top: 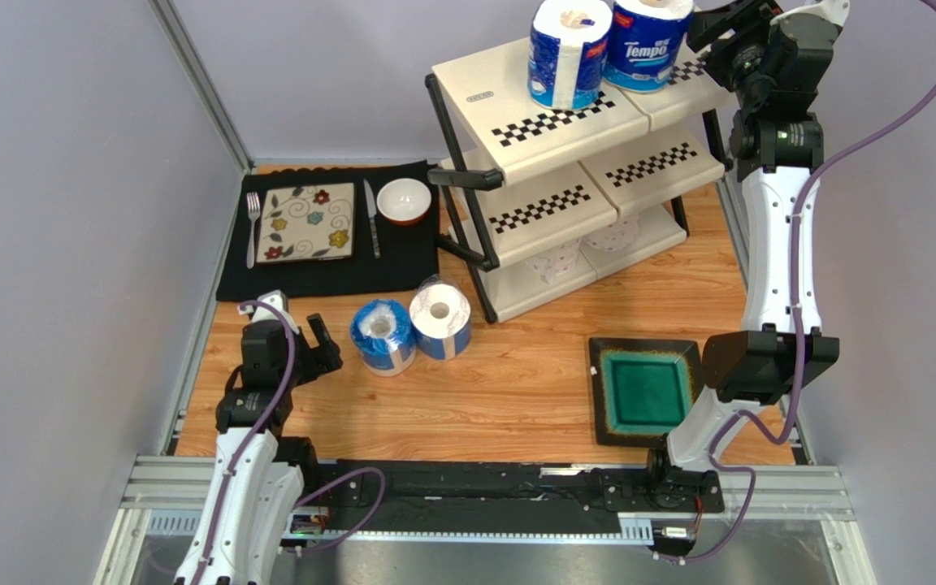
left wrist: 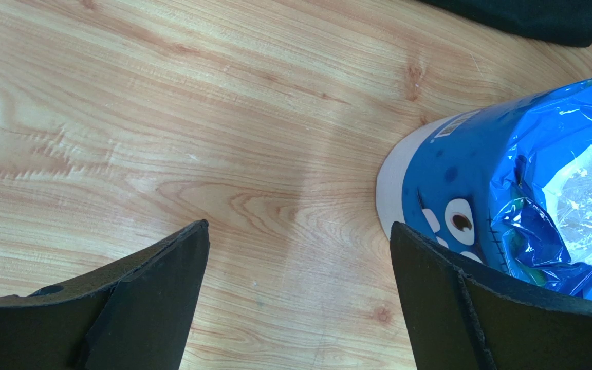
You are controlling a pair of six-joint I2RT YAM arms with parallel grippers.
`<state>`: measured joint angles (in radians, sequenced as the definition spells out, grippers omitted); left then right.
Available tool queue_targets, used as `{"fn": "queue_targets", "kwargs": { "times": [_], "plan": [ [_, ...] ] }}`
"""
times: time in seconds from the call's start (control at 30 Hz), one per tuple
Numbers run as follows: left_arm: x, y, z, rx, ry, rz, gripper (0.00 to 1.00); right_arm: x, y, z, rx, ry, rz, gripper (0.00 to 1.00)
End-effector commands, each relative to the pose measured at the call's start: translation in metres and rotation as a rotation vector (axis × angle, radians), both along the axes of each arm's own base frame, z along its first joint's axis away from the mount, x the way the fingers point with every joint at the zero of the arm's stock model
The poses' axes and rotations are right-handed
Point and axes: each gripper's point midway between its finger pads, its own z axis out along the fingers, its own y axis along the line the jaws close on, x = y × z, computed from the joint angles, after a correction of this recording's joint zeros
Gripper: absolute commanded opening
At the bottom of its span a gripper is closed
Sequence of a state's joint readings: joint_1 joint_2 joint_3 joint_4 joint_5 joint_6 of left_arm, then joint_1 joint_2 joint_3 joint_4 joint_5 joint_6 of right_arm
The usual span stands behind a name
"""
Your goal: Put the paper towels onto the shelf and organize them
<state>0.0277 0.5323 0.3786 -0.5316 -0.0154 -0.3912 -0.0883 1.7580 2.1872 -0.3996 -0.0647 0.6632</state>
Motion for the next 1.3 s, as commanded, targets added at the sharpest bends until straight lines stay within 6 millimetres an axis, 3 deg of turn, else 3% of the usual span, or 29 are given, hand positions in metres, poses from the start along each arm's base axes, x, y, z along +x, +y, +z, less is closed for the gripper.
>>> {"fn": "queue_targets", "kwargs": {
  "times": [0.0, 0.5, 0.6, 0.7, 0.8, 0.83, 1.03, 1.1, 1.2, 1.27],
  "plan": [
    [0.005, -0.001, 0.006, 0.008, -0.03, -0.013, 0.95, -0.006, 0.008, 0.019, -0.014, -0.054, 0.043, 0.65],
    [0.005, -0.001, 0.006, 0.007, -0.032, -0.014, 0.95, -0.012, 0.012, 0.022, -0.018, -0.074, 0.066, 0.66],
    [0.005, -0.001, 0.006, 0.008, -0.031, -0.013, 0.95, -0.018, 0.005, 0.021, -0.008, -0.073, 0.021, 0.66],
    [0.005, 0.0, 0.006, 0.008, -0.03, -0.011, 0.95, -0.029, -0.017, 0.024, 0.025, -0.094, -0.111, 0.66],
    [0.005, 0.0, 0.006, 0.007, -0.03, -0.009, 0.95, -0.054, -0.037, 0.031, 0.061, -0.151, -0.236, 0.66],
    [0.005, 0.0, 0.006, 0.008, -0.03, -0.01, 0.95, -0.072, -0.044, 0.036, 0.078, -0.19, -0.281, 0.66],
    [0.005, 0.0, 0.006, 0.007, -0.032, -0.013, 0.95, -0.13, -0.045, 0.055, 0.137, -0.296, -0.307, 0.66],
    [0.006, -0.001, 0.007, 0.005, -0.033, -0.013, 0.95, -0.153, -0.042, 0.051, 0.173, -0.292, -0.303, 0.66],
    [0.005, -0.001, 0.006, 0.007, -0.032, -0.014, 0.95, -0.182, -0.038, 0.028, 0.238, -0.246, -0.297, 0.66],
    [0.005, 0.0, 0.006, 0.007, -0.03, -0.013, 0.95, -0.202, -0.032, 0.003, 0.272, -0.194, -0.278, 0.66]
  ]
}}
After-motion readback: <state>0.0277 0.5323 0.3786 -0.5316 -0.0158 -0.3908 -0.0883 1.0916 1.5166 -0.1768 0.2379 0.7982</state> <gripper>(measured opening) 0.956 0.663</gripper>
